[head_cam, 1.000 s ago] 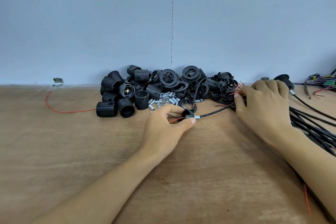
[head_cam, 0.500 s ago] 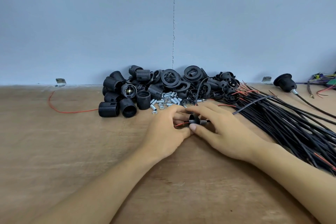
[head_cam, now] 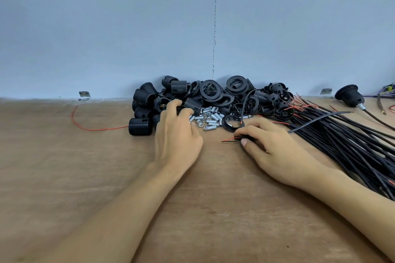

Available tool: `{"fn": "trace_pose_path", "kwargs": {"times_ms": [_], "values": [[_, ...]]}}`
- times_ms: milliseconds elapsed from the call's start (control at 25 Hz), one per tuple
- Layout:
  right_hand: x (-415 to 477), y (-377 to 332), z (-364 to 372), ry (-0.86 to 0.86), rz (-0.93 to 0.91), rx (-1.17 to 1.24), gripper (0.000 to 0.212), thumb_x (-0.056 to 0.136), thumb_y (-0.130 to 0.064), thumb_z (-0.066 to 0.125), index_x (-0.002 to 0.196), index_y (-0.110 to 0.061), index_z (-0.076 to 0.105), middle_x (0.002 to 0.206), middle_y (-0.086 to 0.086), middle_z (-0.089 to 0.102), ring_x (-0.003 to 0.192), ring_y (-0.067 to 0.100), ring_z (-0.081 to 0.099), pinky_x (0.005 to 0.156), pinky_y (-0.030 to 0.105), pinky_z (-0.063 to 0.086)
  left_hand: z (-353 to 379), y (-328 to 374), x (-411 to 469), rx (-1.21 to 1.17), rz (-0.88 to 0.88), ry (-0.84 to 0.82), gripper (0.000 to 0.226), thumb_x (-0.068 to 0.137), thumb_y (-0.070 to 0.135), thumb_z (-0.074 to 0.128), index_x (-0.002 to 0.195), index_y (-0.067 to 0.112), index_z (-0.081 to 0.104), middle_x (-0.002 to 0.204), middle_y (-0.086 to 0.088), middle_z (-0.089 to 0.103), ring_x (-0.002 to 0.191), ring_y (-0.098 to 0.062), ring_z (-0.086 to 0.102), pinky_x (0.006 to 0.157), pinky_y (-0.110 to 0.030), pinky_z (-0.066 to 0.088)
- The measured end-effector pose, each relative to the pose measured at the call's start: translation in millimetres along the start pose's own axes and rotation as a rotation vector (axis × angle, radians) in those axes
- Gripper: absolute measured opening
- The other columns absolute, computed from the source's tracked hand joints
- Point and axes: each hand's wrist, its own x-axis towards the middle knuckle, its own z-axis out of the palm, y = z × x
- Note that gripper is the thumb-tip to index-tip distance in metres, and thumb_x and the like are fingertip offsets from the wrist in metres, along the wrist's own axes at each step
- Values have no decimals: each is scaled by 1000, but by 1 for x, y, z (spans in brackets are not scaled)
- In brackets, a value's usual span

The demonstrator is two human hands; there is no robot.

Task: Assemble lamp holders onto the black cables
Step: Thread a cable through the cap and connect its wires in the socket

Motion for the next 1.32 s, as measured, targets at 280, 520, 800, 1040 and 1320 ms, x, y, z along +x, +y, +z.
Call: {"fn": "trace_pose_path", "kwargs": {"times_ms": [280, 520, 800, 1040, 1320], "values": [[0, 0, -1, 7, -9, 16, 25, 99, -27, 57, 122, -25, 68, 121, -7, 59, 116, 17, 55, 101, 43, 45, 3, -14, 5, 10, 50, -114, 29, 96, 6, 52, 119, 11, 70, 136, 5, 56, 125, -17, 50, 90, -23, 37], [-1, -1, -2, 10, 6, 51, 24, 98, -30, 59, 119, -28, 69, 121, -9, 58, 113, 14, 57, 99, 40, 47, 5, -17, 6, -69, 78, -36, 34, 93, -4, 53, 122, 4, 70, 127, 2, 61, 115, -16, 58, 89, -9, 29], [-1, 1, -5, 64, 86, 97, 15, 93, -37, 65, 103, -30, 74, 114, -16, 58, 105, 9, 59, 91, 38, 51, -3, -5, 2, -206, 208, 113, 18, 87, -7, 64, 96, 6, 72, 104, 3, 64, 94, -14, 61, 86, -28, 51], [-1, 5, -8, 57, 97, 118, 8, 90, -29, 70, 96, -34, 73, 110, -16, 59, 102, 9, 59, 91, 37, 52, -2, 30, -25, -557, 92, -44, 42, 79, 8, 81, 99, 37, 57, 84, 14, 62, 74, -6, 61, 67, -15, 48], [0, 12, -11, 50, 86, 113, 10, 88, -36, 69, 83, -40, 61, 98, -23, 55, 89, -1, 55, 74, 20, 41, 0, 32, -27, -784, -90, -385, 41, 68, 26, 81, 98, 50, 68, 88, 19, 63, 85, -18, 71, 78, -24, 52]]}}
